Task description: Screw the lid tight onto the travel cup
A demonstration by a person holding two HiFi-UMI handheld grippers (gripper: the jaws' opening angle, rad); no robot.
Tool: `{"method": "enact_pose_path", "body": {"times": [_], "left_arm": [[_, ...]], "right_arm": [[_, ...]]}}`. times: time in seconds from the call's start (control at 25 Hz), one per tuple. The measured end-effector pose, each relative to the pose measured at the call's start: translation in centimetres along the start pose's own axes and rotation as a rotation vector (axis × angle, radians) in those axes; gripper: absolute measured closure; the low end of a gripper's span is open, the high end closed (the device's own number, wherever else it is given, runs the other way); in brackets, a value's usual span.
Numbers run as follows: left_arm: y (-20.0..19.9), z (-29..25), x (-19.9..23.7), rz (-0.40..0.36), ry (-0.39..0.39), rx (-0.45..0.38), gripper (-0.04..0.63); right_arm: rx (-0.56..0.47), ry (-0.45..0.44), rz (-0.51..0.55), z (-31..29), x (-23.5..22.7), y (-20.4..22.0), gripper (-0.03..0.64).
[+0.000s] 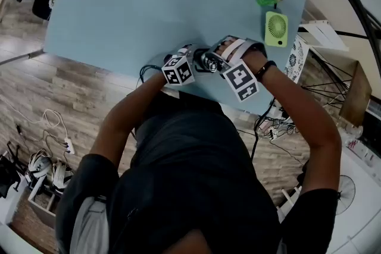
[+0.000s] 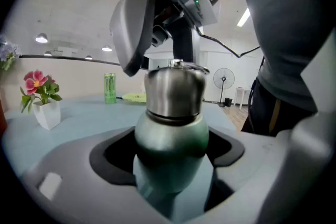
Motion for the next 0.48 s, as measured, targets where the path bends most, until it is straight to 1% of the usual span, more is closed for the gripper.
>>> {"method": "enact_pose_path", "body": {"times": [0.08, 0.12, 0.16, 0.24, 0.36, 0.48], "left_arm": [[-0.07, 0.05, 0.02, 0.0, 0.001, -0.001, 0.176], [-0.08, 0.07, 0.04, 0.0, 0.001, 0.0, 0.176], [-0.07, 0.08, 0.06, 0.0, 0.002, 0.001, 0.176], [-0.01, 0.07, 0.06, 0.0, 0.003, 0.002, 0.176], [0.01, 0.13, -0.01, 0.001, -0.002, 0.001, 0.176], [0.1, 0.12, 0.01, 0.002, -0.008, 0.002, 0.176]], "right_arm": [[-0.016, -0.007, 0.001, -0.19, 0.11, -0.09, 0.358], [-0.028, -0.012, -0.006, -0.27, 0.21, -0.07, 0.384], [-0.045, -0.014, -0.023, -0.32, 0.27, -0.01, 0.385], [-0.09, -0.014, -0.091, -0.33, 0.29, 0.01, 0.386], [-0.17, 0.0, -0.249, -0.24, 0.25, -0.14, 0.387], [-0.251, 0.058, -0.463, -0.3, 0.29, 0.04, 0.387]]}}
Point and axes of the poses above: the fingertips, and each gripper's own axes: z backward along the fingers, x to its left, y out of its underside, the point moved 4 cm from there along z, backward along the fingers, and after that the axes turned 13 degrees about -y, right-handed, at the moved point
